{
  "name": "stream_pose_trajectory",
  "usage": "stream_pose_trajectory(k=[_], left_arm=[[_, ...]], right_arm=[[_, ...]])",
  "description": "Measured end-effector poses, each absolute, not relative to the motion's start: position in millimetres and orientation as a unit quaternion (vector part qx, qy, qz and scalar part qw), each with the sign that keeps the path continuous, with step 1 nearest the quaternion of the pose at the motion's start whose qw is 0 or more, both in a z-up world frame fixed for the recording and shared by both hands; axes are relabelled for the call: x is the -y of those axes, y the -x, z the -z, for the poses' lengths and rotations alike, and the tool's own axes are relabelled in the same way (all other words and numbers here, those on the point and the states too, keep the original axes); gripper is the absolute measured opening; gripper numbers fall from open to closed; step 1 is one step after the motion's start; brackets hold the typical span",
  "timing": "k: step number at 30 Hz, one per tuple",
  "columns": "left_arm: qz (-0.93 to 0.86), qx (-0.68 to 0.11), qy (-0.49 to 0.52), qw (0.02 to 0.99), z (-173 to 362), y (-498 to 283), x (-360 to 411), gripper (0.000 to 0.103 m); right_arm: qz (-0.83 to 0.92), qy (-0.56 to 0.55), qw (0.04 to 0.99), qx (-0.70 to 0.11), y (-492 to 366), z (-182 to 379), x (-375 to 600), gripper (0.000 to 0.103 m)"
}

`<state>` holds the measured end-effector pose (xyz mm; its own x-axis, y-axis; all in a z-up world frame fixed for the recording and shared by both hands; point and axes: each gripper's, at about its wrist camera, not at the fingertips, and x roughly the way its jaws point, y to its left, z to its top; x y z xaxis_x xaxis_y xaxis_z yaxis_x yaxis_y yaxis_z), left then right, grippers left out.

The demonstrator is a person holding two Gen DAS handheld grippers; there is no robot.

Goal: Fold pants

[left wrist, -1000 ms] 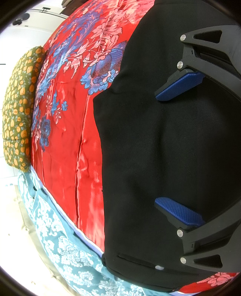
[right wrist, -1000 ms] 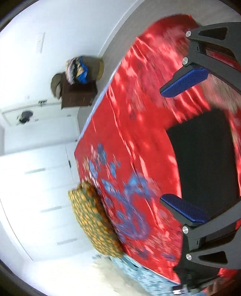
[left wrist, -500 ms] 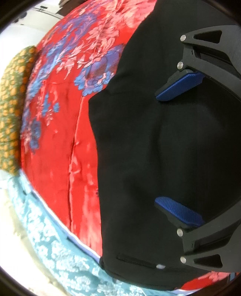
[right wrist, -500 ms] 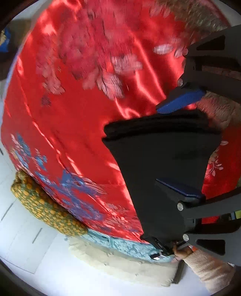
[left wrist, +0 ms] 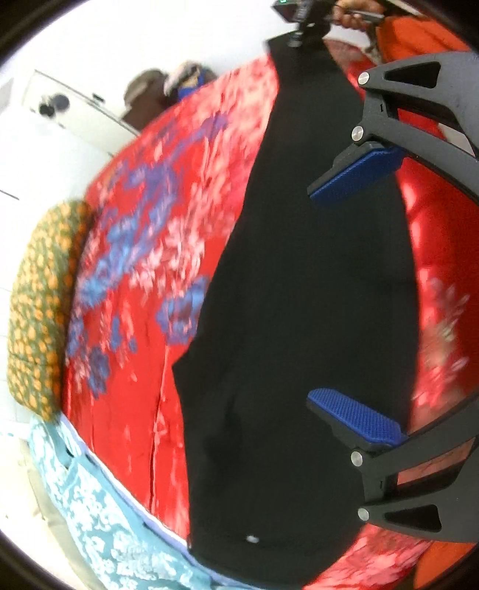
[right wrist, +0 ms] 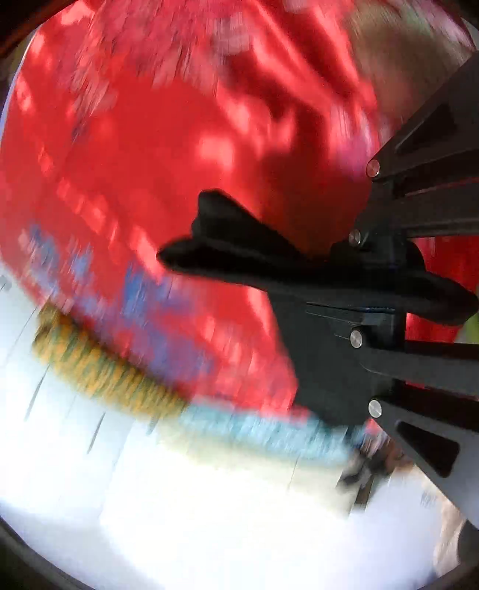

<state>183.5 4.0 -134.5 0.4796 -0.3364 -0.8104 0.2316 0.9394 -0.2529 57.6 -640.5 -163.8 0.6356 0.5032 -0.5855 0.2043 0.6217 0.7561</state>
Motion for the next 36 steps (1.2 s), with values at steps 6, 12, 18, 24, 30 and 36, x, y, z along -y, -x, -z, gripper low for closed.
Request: stream_pose_trajectory(k=[6,12,18,24,30,36], left_arm=[[0.099,-0.457,0.068,0.881,145,-165,-44,0.101],[0.047,-0.432,0.164,0.885,138,-163,-115,0.101],[0.028,-0.424,0.216,0.879,142,-164,-145,0.101],[0.035,-0.426,0.236,0.872,148,-167,-154,0.101],[0.127,-0.449,0.228,0.854,152,-175,-114,0.100],[0.176,-0.455,0.059,0.871,147,-194,-7,0.074]], right_arm=[[-0.234,-0.493,0.776,-0.316,-100,111,518,0.013],[-0.285,-0.473,0.757,-0.350,-176,128,365,0.013],[-0.259,-0.363,0.780,-0.438,-222,176,219,0.019],[-0.235,-0.253,0.796,-0.497,-218,197,171,0.084],[-0.186,-0.124,0.870,-0.440,-144,152,242,0.094],[-0.057,-0.044,0.896,-0.438,-63,161,312,0.094]])
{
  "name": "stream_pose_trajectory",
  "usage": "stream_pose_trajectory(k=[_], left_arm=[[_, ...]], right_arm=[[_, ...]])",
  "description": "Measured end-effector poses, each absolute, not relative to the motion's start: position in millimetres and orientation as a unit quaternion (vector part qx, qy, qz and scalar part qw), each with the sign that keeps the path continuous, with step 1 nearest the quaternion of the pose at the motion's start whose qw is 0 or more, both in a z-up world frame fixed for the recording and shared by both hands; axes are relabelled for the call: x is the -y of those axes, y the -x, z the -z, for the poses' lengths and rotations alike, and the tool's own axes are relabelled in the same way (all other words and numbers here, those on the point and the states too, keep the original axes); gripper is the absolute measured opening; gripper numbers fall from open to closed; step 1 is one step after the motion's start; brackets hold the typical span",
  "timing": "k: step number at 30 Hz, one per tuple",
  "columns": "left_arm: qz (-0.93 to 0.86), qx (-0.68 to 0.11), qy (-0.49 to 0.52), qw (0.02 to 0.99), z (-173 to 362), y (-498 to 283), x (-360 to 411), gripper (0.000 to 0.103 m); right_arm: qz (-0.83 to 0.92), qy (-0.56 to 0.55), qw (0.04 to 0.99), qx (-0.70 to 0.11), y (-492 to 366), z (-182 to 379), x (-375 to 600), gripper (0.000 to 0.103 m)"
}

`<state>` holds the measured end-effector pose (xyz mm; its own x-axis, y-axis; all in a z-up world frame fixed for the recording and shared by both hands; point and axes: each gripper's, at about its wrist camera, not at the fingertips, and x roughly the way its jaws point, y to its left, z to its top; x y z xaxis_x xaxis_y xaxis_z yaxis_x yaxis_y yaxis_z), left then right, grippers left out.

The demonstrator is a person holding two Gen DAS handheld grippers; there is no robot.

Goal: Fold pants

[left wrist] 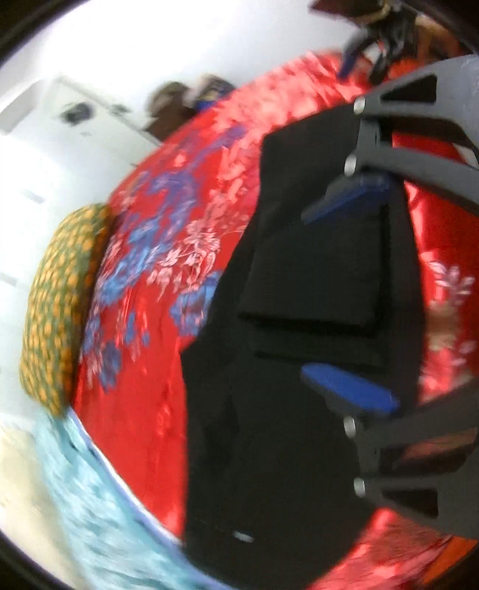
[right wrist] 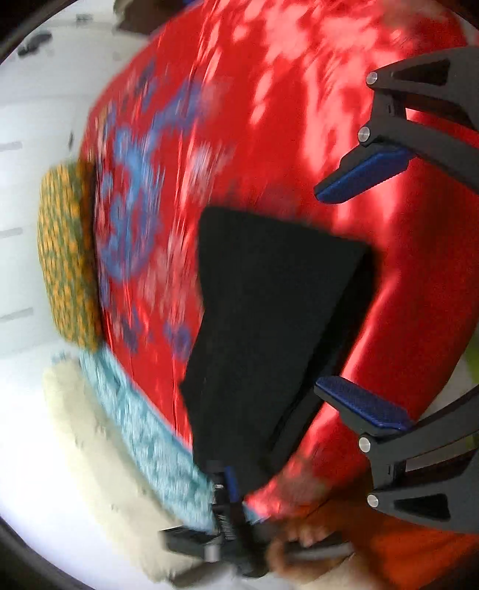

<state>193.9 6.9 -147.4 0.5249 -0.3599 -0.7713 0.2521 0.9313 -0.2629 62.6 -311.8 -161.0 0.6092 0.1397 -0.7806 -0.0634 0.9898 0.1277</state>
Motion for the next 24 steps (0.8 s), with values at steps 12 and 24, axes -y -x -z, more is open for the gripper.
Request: stream_pose_trajectory(k=[12,24], left_arm=[[0.189,-0.518,-0.040,0.833,210,-198,30,0.081],[0.206,-0.487,0.002,0.849,188,-185,21,0.086]], right_arm=[[-0.166,-0.034,0.865,-0.473,-137,183,276,0.071],[-0.125,-0.032,0.865,-0.485,-162,154,281,0.084]])
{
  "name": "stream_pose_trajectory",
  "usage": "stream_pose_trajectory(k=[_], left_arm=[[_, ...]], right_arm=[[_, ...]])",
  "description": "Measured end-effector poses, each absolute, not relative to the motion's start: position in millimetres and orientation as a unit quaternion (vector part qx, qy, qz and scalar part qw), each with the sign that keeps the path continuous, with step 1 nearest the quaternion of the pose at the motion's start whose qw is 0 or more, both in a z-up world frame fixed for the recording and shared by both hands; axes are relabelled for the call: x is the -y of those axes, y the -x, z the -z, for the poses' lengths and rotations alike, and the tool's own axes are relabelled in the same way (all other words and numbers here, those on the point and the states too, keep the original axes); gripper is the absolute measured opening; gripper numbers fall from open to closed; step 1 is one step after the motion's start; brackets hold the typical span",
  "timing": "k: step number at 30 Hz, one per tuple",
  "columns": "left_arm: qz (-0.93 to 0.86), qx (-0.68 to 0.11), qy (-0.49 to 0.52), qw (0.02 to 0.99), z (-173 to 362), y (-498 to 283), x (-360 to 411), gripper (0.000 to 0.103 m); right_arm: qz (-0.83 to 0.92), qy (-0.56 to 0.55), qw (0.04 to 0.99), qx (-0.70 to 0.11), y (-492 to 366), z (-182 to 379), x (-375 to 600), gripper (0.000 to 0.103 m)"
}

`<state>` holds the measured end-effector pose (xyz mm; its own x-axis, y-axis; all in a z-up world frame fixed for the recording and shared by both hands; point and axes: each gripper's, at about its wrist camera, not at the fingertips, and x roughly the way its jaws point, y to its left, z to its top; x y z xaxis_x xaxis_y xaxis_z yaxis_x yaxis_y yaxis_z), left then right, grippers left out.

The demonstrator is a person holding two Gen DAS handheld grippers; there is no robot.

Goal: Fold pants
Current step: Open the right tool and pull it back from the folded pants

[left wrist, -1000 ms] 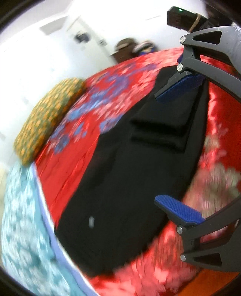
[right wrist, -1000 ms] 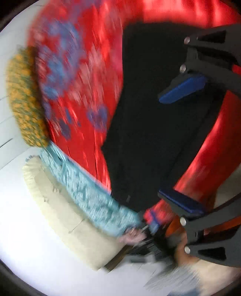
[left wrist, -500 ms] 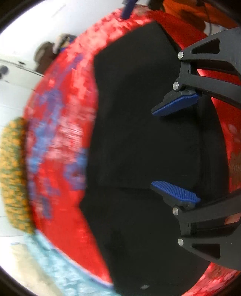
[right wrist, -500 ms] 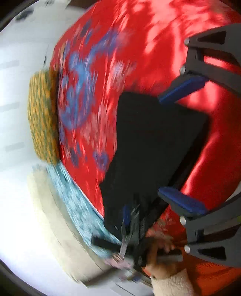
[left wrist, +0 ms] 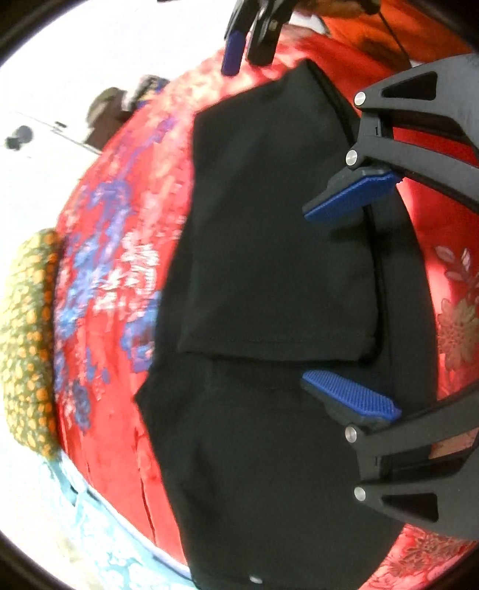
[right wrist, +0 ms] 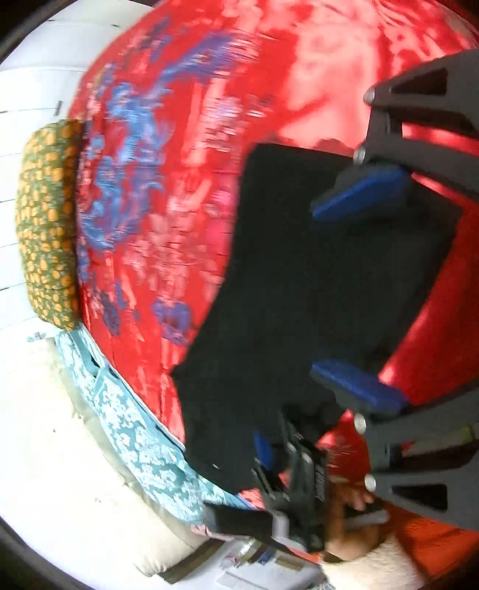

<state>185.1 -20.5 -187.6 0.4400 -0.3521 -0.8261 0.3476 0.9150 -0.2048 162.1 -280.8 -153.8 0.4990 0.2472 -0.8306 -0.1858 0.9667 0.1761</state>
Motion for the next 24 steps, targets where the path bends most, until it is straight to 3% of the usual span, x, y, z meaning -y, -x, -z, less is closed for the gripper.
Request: stream_pose_trajectory(k=[3,8,14,17,24], left_arm=[[0.207,-0.460,0.021,0.863,175,-185,13,0.095],[0.191,-0.478,-0.035,0.857,194,-190,22,0.095],[0.199,-0.466,-0.020,0.862,181,-184,19,0.095],[0.195,-0.442,-0.006,0.876,164,-180,11,0.095],[0.161,-0.426,0.043,0.889,152,-187,-15,0.095]], right_arm=[[-0.100,-0.006,0.858,-0.503,-189,160,272,0.084],[-0.048,0.004,0.817,-0.575,-203,220,276,0.085],[-0.022,0.006,0.860,-0.509,-174,179,271,0.086],[-0.005,-0.016,0.892,-0.453,-140,148,278,0.102],[0.062,-0.040,0.898,-0.434,-82,145,309,0.103]])
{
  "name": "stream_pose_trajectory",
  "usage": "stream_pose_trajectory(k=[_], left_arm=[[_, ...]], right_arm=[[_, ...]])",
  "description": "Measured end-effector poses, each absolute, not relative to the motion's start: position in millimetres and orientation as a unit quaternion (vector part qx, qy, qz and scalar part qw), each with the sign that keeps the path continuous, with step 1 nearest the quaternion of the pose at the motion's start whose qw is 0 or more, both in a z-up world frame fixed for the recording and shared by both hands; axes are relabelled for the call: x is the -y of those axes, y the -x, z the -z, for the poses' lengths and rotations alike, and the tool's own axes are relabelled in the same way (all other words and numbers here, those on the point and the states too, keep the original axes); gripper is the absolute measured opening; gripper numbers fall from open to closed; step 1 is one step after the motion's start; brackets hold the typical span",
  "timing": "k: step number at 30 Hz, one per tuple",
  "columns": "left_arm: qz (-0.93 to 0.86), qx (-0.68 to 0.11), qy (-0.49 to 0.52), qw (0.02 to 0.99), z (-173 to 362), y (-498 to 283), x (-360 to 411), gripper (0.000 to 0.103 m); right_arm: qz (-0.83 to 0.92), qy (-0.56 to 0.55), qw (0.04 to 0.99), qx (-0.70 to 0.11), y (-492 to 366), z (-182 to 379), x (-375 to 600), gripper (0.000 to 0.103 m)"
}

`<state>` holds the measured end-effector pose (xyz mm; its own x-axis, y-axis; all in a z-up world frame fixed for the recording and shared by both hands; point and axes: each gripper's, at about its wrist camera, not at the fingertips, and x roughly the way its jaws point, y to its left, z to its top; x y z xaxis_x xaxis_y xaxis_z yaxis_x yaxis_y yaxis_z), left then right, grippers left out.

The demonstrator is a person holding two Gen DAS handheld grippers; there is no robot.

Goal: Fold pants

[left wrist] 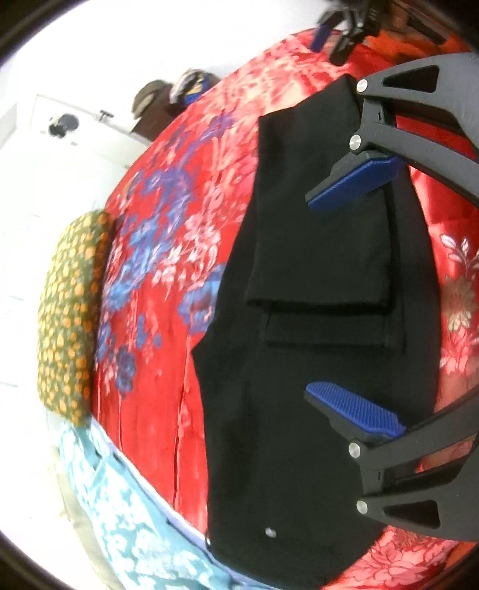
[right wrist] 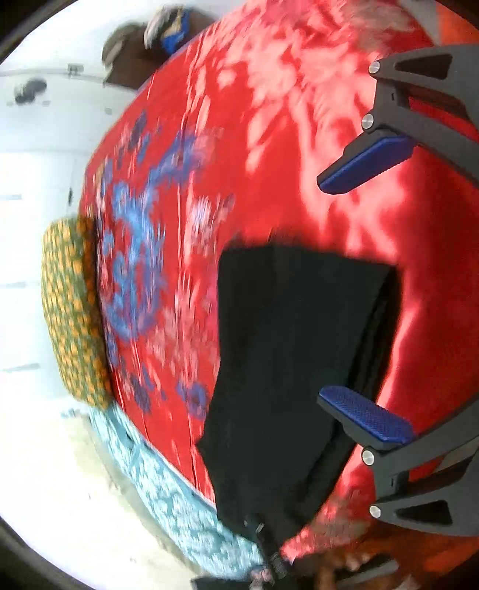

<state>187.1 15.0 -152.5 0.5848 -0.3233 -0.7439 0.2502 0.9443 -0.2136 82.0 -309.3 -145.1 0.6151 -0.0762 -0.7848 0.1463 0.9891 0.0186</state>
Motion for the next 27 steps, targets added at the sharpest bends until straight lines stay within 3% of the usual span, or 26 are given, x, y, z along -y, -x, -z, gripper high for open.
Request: stream_pose_trajectory(k=[9,27], left_arm=[[0.082,-0.439,0.088,0.890,164,-196,-49,0.095],[0.018,-0.499,0.091,0.862,205,-205,-61,0.095]], right_arm=[[0.203,-0.063,0.875,-0.434,-58,165,385,0.103],[0.218,-0.100,0.838,-0.490,-52,211,402,0.103]])
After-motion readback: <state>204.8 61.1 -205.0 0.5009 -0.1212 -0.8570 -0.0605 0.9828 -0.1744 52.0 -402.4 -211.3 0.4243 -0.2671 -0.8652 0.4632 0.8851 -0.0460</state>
